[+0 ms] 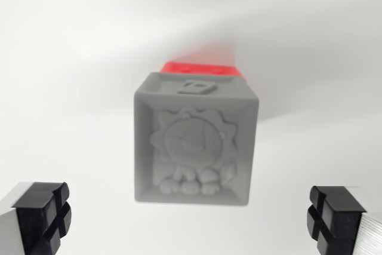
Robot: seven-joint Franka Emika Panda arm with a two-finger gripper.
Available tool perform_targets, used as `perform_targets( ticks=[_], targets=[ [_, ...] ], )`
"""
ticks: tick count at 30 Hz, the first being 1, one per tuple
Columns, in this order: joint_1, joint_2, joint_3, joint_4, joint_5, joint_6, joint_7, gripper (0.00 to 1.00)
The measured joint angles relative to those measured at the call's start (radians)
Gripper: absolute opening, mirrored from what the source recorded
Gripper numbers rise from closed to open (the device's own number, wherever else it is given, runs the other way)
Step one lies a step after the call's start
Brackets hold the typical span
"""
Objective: Destack cube
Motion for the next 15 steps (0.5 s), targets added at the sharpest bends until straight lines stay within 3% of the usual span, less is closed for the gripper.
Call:
perform_targets(
  ticks=[15],
  targets=[
    [0.006,0.134,-0.023,0.003,-0.077,0.125,0.055,1.00]
  ],
)
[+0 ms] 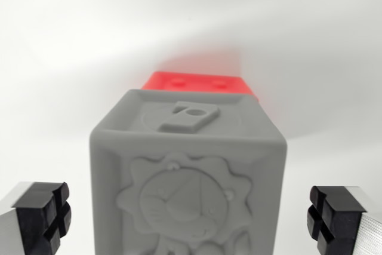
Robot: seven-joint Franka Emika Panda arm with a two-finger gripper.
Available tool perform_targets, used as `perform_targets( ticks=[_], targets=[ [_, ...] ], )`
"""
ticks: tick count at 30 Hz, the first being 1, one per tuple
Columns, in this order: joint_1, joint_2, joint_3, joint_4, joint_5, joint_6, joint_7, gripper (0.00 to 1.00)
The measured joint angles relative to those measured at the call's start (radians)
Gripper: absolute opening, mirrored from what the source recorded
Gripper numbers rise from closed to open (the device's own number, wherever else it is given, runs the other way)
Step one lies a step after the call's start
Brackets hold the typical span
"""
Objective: Destack cube
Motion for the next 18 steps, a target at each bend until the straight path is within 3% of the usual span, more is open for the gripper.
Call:
perform_targets(
  ticks=[6,14,15,18],
  targets=[
    [0.007,0.034,-0.012,0.004,-0.020,0.030,0.016,1.00],
    [0.014,0.054,-0.021,0.007,-0.031,0.048,0.024,1.00],
    [0.014,0.055,-0.021,0.007,-0.031,0.049,0.024,0.00],
    [0.015,0.056,-0.022,0.008,-0.032,0.049,0.025,0.00]
  ],
)
